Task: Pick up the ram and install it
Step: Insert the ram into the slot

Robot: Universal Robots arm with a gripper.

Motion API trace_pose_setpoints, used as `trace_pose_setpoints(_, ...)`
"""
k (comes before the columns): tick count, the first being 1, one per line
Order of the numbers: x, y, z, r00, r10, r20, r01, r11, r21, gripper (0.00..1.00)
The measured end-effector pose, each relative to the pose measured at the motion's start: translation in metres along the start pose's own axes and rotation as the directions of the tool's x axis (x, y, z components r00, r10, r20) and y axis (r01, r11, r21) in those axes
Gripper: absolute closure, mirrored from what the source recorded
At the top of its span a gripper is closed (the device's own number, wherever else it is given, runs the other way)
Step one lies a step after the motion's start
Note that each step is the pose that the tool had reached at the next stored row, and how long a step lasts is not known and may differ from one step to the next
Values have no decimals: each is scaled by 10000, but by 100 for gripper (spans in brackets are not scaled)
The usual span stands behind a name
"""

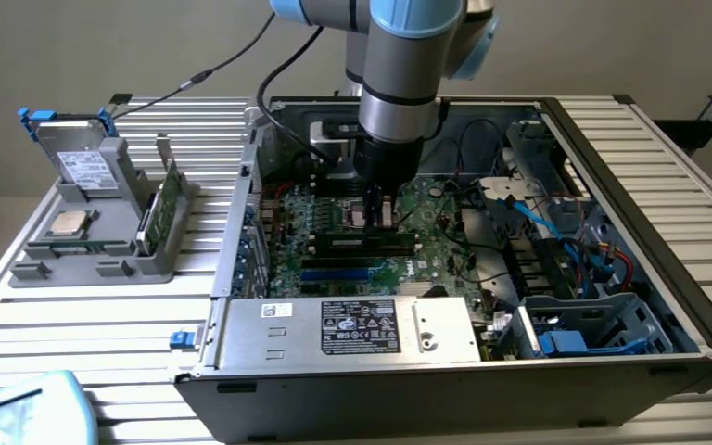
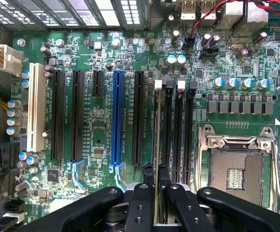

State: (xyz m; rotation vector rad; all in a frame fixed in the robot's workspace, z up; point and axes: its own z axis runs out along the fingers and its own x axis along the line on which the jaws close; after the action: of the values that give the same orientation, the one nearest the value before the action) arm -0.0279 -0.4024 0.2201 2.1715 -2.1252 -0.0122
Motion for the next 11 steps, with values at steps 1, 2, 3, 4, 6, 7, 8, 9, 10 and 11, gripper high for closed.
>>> trace_pose_setpoints(1,0,0,1,10000,0,-3,0,10000,0,85)
trace_pose_setpoints(2,0,0,2,10000,1,-6,-1,10000,0,85)
trace_pose_setpoints(3,0,0,5,10000,0,-5,0,10000,0,85)
trace_pose_setpoints(4,-1,-1,8,10000,1,-5,-1,10000,1,85)
trace_pose_setpoints(6,-1,-1,11,10000,0,-9,0,10000,0,85)
trace_pose_setpoints(7,-1,-1,12,10000,1,-10,-1,10000,-1,85)
trace_pose_setpoints(8,-1,-1,13,10000,1,-13,-1,10000,-1,85)
trace_pose_setpoints(9,-1,-1,14,10000,1,-14,-1,10000,0,85)
trace_pose_setpoints(10,-1,-1,15,10000,1,-18,-1,10000,0,85)
trace_pose_setpoints(11,-1,-1,16,10000,2,-24,-2,10000,-1,85)
